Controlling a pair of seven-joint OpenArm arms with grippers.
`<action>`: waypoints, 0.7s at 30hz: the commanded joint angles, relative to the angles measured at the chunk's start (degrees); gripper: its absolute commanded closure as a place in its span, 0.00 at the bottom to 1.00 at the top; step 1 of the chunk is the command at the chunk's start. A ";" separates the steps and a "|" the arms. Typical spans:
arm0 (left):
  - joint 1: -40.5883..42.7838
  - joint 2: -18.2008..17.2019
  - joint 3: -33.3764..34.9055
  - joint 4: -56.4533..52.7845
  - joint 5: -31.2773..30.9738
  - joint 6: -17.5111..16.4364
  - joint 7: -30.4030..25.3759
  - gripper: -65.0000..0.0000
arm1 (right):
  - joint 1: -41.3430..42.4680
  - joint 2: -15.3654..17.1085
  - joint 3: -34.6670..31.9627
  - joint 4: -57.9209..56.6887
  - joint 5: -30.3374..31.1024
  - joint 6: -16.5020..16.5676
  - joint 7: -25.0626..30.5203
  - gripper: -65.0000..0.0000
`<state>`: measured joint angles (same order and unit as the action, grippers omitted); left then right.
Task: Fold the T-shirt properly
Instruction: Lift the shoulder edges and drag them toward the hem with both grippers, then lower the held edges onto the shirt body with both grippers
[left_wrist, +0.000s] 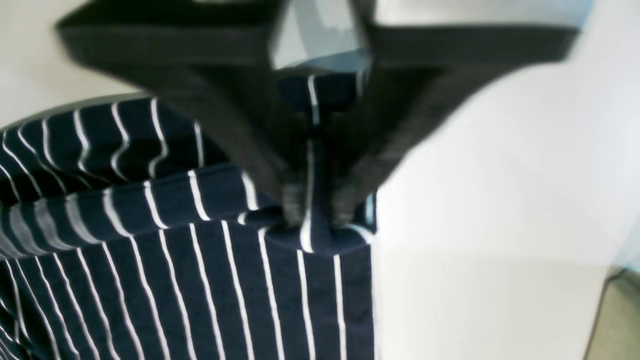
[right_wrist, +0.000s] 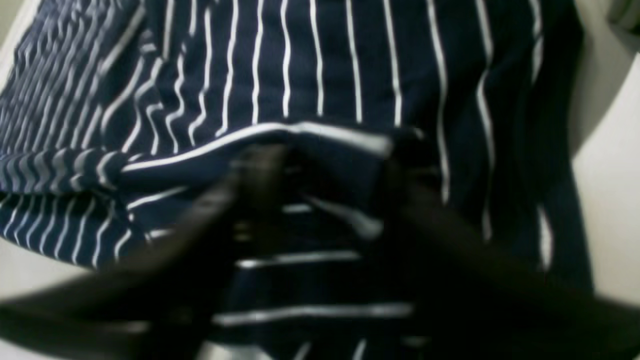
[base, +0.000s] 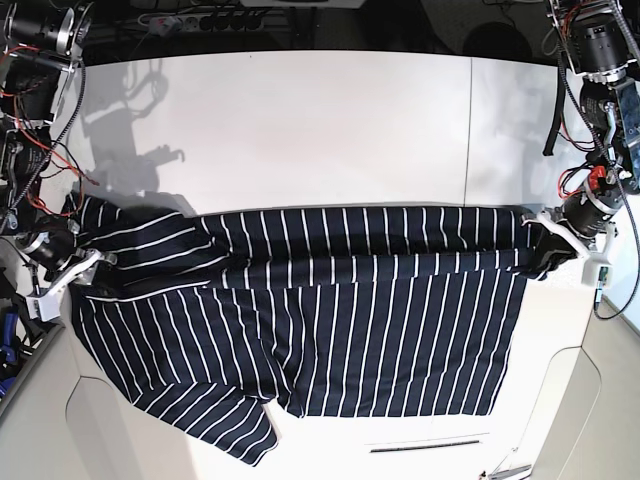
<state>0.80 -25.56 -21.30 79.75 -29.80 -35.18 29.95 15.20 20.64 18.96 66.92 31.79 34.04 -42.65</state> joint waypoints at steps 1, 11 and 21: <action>-0.94 -1.09 -0.35 0.79 -0.76 0.13 -1.49 0.74 | 1.11 1.05 0.02 0.46 0.68 -0.15 1.29 0.45; -0.94 -1.11 -1.40 0.81 -0.87 8.52 2.05 0.53 | -0.15 0.90 3.34 0.85 6.56 -0.35 -5.42 0.38; -0.61 -1.07 -9.66 0.81 -12.87 5.77 12.09 0.53 | -4.22 0.76 20.48 2.51 10.88 0.26 -7.50 0.38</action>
<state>0.95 -25.56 -30.63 79.75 -41.69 -28.97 42.92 10.02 20.27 39.29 68.36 41.21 33.69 -51.29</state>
